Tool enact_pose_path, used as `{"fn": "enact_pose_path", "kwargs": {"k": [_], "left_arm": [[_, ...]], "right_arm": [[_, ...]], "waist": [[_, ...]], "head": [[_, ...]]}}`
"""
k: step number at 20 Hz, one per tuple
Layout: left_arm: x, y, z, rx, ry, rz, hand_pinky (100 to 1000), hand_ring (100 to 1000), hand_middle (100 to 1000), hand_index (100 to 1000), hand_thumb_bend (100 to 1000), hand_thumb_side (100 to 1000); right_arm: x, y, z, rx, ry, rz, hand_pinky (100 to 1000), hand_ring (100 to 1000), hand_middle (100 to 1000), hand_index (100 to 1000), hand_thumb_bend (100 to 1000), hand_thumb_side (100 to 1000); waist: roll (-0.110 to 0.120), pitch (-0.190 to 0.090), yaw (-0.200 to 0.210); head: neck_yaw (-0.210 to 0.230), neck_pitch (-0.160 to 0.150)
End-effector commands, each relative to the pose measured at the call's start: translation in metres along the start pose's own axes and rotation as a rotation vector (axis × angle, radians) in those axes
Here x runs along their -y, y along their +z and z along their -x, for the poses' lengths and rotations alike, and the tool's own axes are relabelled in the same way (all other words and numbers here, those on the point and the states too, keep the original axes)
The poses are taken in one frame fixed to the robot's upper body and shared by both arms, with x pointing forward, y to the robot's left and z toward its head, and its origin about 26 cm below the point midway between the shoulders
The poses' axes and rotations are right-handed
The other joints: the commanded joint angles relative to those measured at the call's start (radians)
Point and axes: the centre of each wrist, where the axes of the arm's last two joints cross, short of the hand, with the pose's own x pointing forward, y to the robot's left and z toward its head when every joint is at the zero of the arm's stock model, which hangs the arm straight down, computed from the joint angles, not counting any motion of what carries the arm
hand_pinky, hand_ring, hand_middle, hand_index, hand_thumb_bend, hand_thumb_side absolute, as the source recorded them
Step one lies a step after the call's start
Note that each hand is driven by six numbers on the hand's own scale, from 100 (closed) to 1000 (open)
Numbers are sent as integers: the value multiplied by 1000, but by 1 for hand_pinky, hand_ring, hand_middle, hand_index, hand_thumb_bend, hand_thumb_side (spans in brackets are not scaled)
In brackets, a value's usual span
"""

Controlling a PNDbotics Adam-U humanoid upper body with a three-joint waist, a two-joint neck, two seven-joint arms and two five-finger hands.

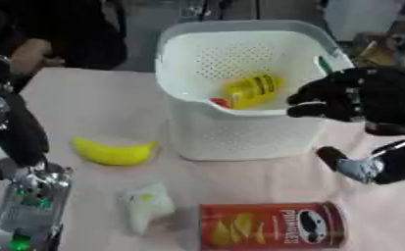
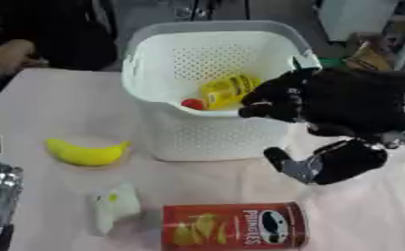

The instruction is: Pick up objects on the table and place them in the box.

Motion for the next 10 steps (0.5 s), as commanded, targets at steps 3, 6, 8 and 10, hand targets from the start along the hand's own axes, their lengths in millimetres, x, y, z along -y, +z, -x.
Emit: {"fn": "enact_pose_path", "kwargs": {"k": [3, 6, 8, 10], "left_arm": [[-3, -3, -2, 20, -11, -15, 778, 841, 896, 947, 100, 1000], [-5, -2, -1, 19, -17, -15, 777, 841, 895, 947, 100, 1000], [-6, -1, -1, 18, -22, -15, 777, 840, 894, 946, 100, 1000], [-7, 0, 0, 16, -27, -16, 777, 840, 894, 946, 100, 1000]], "right_arm": [[0, -1, -3, 5, -41, -21, 867, 956, 939, 1000, 100, 1000], [-3, -4, -5, 9, -65, -33, 874, 971, 942, 1000, 100, 1000], [-7, -7, -7, 15, -79, -45, 878, 976, 943, 1000, 100, 1000], [-11, -10, -9, 21, -99, -50, 881, 976, 943, 1000, 102, 1000]], "waist": [[2, -29, -24], [-3, -35, -39], [-7, -39, -46], [-11, -43, -52]], "head": [[47, 59], [62, 63], [70, 62], [74, 59]]}}
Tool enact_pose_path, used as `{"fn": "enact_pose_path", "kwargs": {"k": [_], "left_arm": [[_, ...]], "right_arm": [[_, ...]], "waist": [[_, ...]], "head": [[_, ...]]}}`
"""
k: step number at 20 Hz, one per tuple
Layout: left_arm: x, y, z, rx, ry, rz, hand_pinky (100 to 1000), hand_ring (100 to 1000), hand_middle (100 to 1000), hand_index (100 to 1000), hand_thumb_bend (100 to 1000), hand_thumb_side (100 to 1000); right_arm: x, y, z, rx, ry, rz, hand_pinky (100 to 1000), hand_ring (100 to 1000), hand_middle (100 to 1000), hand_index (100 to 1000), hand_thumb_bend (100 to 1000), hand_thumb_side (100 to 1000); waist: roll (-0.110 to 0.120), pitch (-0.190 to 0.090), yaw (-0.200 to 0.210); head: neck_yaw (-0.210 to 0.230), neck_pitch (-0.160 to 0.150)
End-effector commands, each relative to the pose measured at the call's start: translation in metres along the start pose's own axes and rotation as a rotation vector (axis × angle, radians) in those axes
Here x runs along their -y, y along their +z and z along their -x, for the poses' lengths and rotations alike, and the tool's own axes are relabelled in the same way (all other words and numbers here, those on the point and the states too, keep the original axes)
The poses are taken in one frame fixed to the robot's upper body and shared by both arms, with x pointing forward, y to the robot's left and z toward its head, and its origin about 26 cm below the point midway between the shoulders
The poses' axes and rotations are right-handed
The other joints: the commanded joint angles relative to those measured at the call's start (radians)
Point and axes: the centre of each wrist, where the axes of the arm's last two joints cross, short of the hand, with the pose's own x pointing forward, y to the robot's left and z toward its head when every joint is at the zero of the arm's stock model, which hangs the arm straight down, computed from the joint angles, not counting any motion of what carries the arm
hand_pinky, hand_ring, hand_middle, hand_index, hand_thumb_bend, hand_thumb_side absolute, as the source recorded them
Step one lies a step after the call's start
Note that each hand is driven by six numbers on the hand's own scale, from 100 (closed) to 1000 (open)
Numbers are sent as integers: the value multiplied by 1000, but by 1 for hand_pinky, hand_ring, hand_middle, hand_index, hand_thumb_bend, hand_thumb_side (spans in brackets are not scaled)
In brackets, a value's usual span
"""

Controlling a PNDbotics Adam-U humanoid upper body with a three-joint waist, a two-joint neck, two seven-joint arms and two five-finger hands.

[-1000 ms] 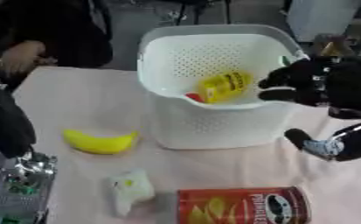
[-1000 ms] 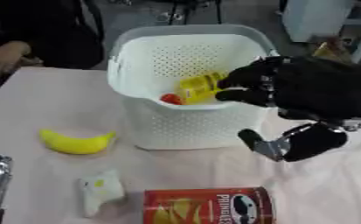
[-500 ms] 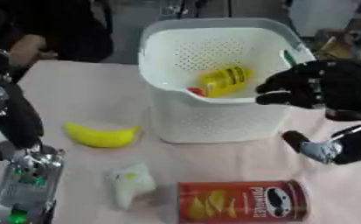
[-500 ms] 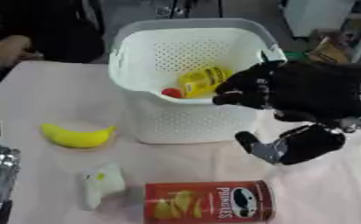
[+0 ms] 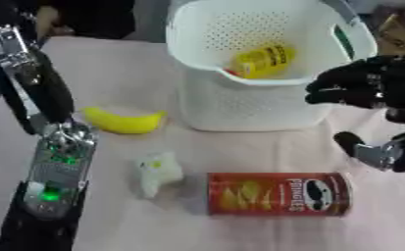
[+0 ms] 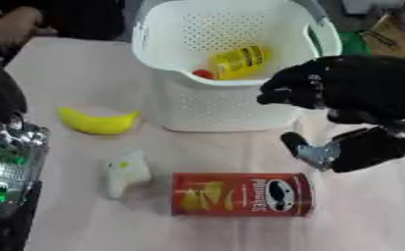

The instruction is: Pick up objects on the table and place them in the box.

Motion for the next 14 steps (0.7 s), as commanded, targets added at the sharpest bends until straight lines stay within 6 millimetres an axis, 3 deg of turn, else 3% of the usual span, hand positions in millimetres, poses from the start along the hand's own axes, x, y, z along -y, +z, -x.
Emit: {"fn": "enact_pose_path", "kwargs": {"k": [1, 14], "left_arm": [[-3, -4, -2, 22, -8, -9, 777, 840, 894, 946, 100, 1000], [-6, -1, -1, 20, -16, -17, 777, 840, 894, 945, 100, 1000]], "right_arm": [[3, 1, 1, -4, -9, 6, 883, 975, 942, 1000, 106, 1000], [-9, -15, -12, 46, -76, 27, 893, 975, 939, 1000, 137, 1000]], "waist": [[-1, -23, -5], [-15, -37, -13]], "head": [[9, 4], [15, -17]]}}
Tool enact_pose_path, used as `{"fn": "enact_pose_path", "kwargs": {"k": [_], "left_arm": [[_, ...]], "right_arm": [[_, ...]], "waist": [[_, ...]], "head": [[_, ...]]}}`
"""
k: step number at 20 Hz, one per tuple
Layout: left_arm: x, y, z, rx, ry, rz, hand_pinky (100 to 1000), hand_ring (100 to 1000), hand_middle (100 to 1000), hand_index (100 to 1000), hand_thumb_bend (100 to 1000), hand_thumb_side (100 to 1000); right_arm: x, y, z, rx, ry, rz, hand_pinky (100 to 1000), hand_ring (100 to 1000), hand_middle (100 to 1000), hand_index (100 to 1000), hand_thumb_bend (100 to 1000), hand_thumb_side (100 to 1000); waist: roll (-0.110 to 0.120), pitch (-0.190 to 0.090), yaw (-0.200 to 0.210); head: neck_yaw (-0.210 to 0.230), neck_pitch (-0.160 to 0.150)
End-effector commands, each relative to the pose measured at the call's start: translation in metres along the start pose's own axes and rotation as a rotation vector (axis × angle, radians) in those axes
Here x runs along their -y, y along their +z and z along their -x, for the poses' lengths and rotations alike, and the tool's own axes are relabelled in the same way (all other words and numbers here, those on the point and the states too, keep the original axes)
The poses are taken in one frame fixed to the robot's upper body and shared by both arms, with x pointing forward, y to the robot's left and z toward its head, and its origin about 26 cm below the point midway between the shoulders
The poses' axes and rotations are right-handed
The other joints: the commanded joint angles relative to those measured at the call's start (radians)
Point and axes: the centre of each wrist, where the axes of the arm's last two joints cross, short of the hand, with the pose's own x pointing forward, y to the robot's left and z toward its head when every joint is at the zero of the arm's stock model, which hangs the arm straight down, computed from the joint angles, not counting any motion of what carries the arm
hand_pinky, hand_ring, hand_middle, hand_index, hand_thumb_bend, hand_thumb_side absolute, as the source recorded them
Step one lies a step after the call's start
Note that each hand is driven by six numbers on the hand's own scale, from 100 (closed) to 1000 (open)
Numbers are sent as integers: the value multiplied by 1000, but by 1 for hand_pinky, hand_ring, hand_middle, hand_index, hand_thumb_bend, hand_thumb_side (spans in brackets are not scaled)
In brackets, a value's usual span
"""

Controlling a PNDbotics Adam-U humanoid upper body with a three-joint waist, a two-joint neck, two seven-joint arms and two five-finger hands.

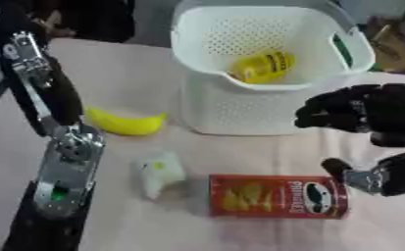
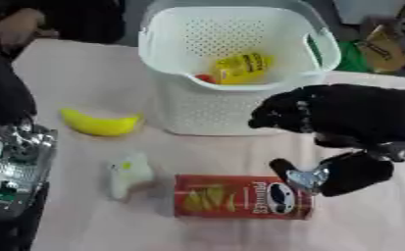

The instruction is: Pick up objects on the table and place them in the box.

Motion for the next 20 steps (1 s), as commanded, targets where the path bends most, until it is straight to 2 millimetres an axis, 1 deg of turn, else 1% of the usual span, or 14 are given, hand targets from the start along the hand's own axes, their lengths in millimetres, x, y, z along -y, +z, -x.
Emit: {"fn": "enact_pose_path", "kwargs": {"k": [1, 3, 4, 5, 6, 7, 8, 10, 11, 12, 16, 20], "left_arm": [[-2, -4, -2, 23, -3, -10, 777, 840, 893, 945, 100, 1000], [-3, -4, -2, 24, -4, -10, 777, 841, 893, 946, 100, 1000], [-3, -3, -2, 23, -5, -10, 777, 840, 893, 946, 100, 1000], [-3, -3, -2, 23, -6, -10, 777, 840, 893, 946, 100, 1000], [-3, -3, -2, 23, -6, -11, 777, 841, 893, 946, 100, 1000], [-4, -3, -2, 23, -6, -12, 778, 841, 893, 947, 100, 1000], [-4, -3, -2, 23, -6, -12, 778, 841, 893, 947, 100, 1000], [-4, -3, -2, 23, -7, -13, 778, 841, 893, 947, 100, 1000], [-4, -3, -1, 23, -8, -13, 778, 841, 893, 947, 100, 1000], [-4, -3, -1, 23, -8, -14, 778, 841, 894, 948, 100, 1000], [-4, -2, -1, 21, -5, -14, 778, 841, 894, 948, 100, 1000], [-4, -2, -1, 21, -4, -17, 778, 841, 894, 949, 100, 1000]], "right_arm": [[8, 4, 1, -12, 19, 23, 894, 979, 941, 1000, 174, 1000], [4, 2, 0, -13, 21, 8, 896, 988, 949, 1000, 212, 1000], [2, 1, 0, -12, 24, -9, 897, 993, 951, 1000, 238, 969], [0, 0, 0, -12, 28, -22, 897, 993, 951, 1000, 238, 969], [-2, 0, 0, -14, 31, -45, 905, 1000, 958, 1000, 303, 841], [-4, -1, 0, -16, 35, -64, 912, 1000, 965, 1000, 324, 810], [-7, -2, 1, -20, 35, -84, 918, 1000, 967, 1000, 344, 758], [-10, -3, 2, -26, 33, -113, 927, 1000, 976, 1000, 374, 717], [-12, -3, 2, -27, 31, -124, 927, 1000, 976, 1000, 374, 717], [-14, -4, 3, -27, 25, -135, 934, 1000, 981, 1000, 412, 668], [-17, -6, 4, -26, 1, -161, 942, 1000, 990, 1000, 443, 680], [-22, -6, 8, -45, -11, -188, 946, 1000, 1000, 1000, 446, 665]], "waist": [[0, -24, -3], [-4, -26, -6], [-6, -26, -7], [-7, -27, -8], [-8, -27, -8], [-9, -27, -8], [-9, -27, -8], [-10, -27, -8], [-10, -27, -9], [-11, -26, -9], [-12, -24, -9], [-14, -23, -6]], "head": [[7, -7], [9, -7], [10, -7], [10, -6], [10, -7], [9, -7], [9, -8], [9, -8], [9, -8], [9, -8], [8, -11], [5, -15]]}}
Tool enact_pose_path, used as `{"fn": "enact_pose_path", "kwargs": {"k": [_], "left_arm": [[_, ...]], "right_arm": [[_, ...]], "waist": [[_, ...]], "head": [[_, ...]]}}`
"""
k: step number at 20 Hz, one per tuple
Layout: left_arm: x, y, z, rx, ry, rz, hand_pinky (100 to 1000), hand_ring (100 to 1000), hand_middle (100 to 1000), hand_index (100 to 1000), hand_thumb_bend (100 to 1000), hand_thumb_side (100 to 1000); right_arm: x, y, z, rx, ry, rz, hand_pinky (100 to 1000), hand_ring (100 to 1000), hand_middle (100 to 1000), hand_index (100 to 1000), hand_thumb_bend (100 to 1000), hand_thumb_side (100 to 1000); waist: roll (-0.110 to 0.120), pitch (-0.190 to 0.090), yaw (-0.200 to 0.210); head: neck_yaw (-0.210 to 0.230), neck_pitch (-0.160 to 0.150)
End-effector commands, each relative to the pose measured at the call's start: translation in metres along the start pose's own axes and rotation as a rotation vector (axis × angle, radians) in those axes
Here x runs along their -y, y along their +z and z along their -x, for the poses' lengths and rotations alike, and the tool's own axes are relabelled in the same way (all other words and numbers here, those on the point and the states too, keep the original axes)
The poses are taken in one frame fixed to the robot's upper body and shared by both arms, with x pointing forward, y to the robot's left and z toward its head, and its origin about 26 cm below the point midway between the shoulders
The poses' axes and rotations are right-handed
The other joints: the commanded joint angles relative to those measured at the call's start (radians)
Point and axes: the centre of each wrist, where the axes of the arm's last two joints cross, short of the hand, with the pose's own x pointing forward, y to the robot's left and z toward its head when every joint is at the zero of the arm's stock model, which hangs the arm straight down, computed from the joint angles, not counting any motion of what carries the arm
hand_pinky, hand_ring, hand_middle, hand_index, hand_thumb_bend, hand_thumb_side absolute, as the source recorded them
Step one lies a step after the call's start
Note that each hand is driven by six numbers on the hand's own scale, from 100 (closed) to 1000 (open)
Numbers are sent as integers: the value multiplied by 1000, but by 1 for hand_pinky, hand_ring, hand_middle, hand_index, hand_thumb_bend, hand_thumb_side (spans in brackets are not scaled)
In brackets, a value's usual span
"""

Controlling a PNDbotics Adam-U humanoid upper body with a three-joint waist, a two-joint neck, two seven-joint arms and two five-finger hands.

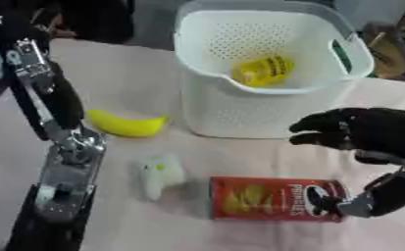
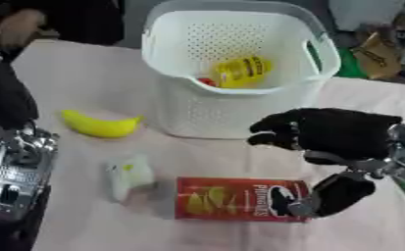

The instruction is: Pick up objects on the table and place them in the box.

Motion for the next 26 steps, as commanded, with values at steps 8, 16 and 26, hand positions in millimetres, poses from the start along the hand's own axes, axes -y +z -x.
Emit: {"fn": "enact_pose_path", "kwargs": {"k": [8, 16, 26], "left_arm": [[-1, -4, -3, 22, 4, -11, 778, 839, 891, 948, 100, 1000], [-1, -4, -3, 27, 4, -19, 779, 838, 890, 948, 100, 1000], [-1, -4, -3, 27, 6, -20, 780, 839, 891, 948, 100, 1000]], "right_arm": [[-11, -8, 12, -14, 34, -109, 950, 1000, 1000, 1000, 444, 664], [-26, -18, 12, 9, -4, -140, 958, 1000, 999, 1000, 451, 677], [-36, -26, 17, 34, -30, -180, 966, 1000, 1000, 1000, 485, 706]], "waist": [[-5, -17, 2], [-10, -18, 3], [-11, -19, 10]], "head": [[-1, -11], [-5, -19], [-13, -33]]}}
